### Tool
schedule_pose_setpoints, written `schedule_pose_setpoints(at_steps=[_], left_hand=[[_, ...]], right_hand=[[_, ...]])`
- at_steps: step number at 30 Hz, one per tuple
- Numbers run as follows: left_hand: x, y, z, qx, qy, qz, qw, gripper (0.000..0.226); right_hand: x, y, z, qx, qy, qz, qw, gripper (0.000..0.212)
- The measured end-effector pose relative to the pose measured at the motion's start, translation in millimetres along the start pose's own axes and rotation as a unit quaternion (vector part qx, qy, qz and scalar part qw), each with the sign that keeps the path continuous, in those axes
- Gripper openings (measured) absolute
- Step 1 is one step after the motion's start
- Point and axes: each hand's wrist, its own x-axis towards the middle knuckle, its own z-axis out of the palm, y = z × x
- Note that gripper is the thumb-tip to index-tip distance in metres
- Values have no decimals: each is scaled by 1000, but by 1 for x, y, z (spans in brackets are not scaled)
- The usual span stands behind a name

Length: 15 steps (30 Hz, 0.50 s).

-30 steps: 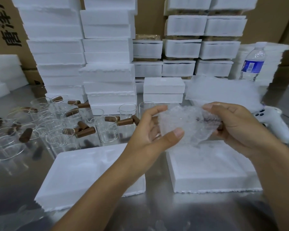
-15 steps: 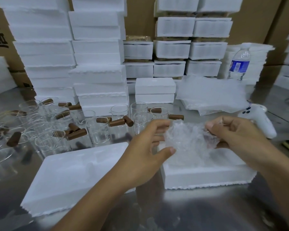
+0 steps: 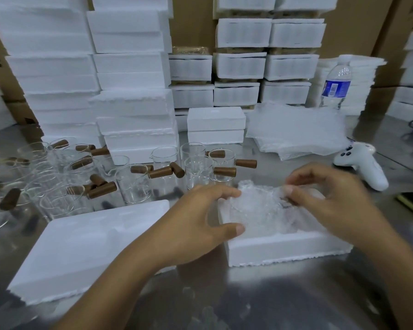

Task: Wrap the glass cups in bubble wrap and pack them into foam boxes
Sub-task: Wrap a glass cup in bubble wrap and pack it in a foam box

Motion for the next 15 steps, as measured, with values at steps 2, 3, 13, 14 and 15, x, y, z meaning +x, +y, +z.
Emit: schedule_pose_setpoints(at_steps=[2,3,13,14,15], left_hand=[[-2,3,0,4,-9,-1,1000,60],[-2,4,2,11,-6,3,1000,72],[3,10,16,1,50,18,999,60],[4,8,12,-4,53,10,999,62],[3,5,6,-7,50,-1,999,62]], right_hand=[[0,2,-7,21,90,25,995,2],[1,5,-11,37,139,54,988,4],[4,16,-10,41,51,284,957,11],[3,13,-9,66,35,280,957,14],[2,9,-7,90,15,276,957,16]])
